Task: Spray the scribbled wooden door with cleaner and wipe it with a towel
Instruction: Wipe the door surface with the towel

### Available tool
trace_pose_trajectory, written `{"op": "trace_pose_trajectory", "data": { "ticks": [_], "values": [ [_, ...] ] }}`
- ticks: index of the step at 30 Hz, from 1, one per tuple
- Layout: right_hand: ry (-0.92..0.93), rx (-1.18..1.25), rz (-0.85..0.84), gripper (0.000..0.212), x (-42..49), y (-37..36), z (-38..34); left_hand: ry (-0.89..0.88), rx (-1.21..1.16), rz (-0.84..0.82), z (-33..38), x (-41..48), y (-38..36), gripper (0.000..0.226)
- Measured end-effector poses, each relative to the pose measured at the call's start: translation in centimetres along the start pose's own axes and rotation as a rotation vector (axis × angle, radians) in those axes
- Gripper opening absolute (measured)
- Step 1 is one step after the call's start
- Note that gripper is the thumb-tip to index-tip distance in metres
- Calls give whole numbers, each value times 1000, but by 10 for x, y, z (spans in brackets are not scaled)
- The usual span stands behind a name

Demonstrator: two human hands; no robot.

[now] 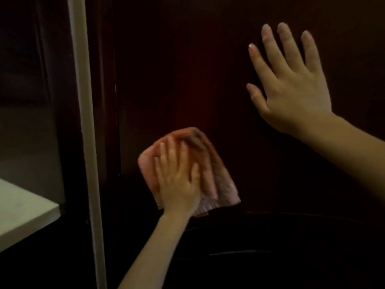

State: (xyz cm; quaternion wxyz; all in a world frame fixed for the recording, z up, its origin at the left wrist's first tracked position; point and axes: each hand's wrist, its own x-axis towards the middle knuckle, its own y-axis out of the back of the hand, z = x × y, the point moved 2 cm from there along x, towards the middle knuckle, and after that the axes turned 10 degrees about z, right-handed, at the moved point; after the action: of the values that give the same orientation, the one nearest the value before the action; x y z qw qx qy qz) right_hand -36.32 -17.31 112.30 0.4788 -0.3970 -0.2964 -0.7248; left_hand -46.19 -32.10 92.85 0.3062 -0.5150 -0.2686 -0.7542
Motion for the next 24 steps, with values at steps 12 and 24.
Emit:
{"op": "trace_pose_trajectory", "data": {
  "ticks": [12,24],
  "values": [
    [12,25,13,61,-1,0,2,-235,-51,-174,106,-63,0,49],
    [22,18,67,57,0,-1,1,75,45,32,4,52,-2,55]
  ]
}}
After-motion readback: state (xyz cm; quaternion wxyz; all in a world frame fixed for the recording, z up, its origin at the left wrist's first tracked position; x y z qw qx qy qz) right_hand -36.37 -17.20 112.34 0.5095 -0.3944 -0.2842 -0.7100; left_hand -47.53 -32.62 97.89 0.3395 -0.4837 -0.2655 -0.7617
